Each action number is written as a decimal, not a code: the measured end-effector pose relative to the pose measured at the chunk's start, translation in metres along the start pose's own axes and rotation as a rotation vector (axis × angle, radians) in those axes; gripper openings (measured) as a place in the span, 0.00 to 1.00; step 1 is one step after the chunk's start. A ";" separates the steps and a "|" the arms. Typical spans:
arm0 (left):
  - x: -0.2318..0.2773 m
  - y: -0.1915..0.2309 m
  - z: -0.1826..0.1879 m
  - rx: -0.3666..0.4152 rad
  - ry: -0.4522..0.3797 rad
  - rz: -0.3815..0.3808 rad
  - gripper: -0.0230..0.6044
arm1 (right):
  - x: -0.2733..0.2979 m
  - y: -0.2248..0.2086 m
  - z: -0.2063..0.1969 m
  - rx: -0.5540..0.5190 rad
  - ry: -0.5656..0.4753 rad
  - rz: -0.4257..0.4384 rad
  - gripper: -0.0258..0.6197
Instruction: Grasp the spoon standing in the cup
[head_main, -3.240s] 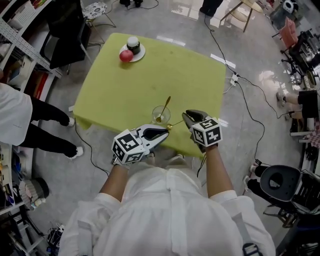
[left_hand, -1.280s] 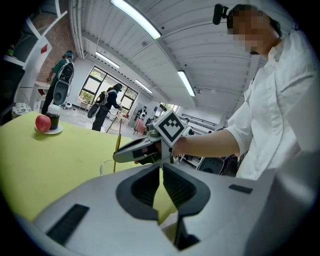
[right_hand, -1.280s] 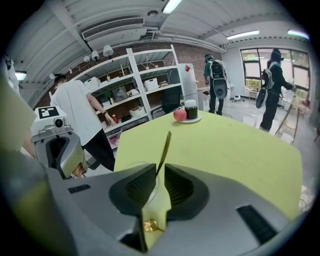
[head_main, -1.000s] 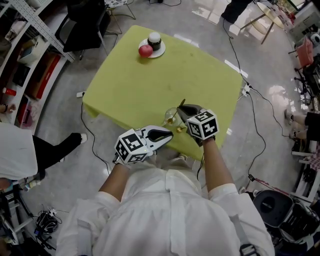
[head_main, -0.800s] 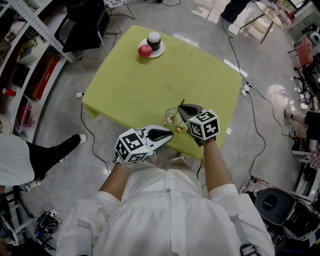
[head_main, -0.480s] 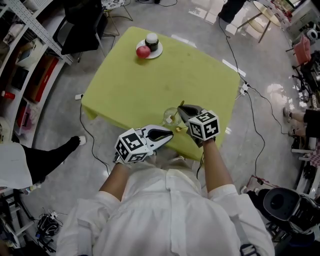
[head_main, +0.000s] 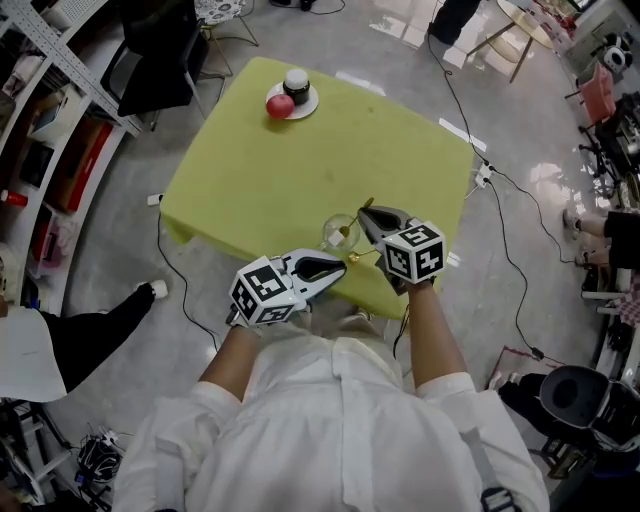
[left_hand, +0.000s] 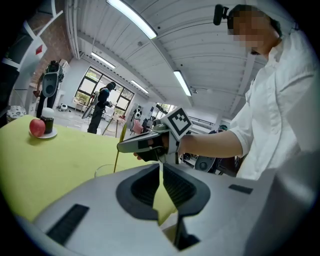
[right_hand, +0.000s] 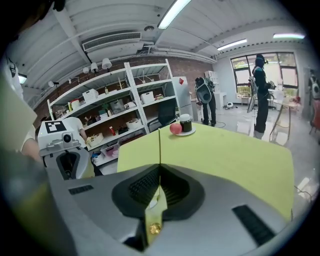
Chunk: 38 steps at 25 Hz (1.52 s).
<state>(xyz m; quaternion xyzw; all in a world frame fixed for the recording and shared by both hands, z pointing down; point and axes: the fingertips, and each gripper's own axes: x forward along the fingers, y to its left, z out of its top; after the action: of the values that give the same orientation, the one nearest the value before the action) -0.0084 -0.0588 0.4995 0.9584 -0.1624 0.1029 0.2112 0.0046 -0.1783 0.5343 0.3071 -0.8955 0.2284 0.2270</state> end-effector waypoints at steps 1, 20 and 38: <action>0.000 0.000 0.000 0.002 0.000 -0.002 0.08 | -0.002 0.001 0.002 0.000 -0.007 -0.003 0.05; 0.016 -0.017 0.003 0.052 0.031 -0.079 0.08 | -0.075 -0.009 0.036 0.072 -0.222 -0.081 0.05; 0.033 -0.040 -0.015 0.065 0.095 -0.158 0.08 | -0.090 -0.022 -0.050 0.218 -0.128 -0.146 0.05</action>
<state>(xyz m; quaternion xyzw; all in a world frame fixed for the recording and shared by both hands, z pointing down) 0.0344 -0.0271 0.5070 0.9686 -0.0725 0.1363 0.1949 0.0962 -0.1264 0.5311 0.4080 -0.8534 0.2872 0.1508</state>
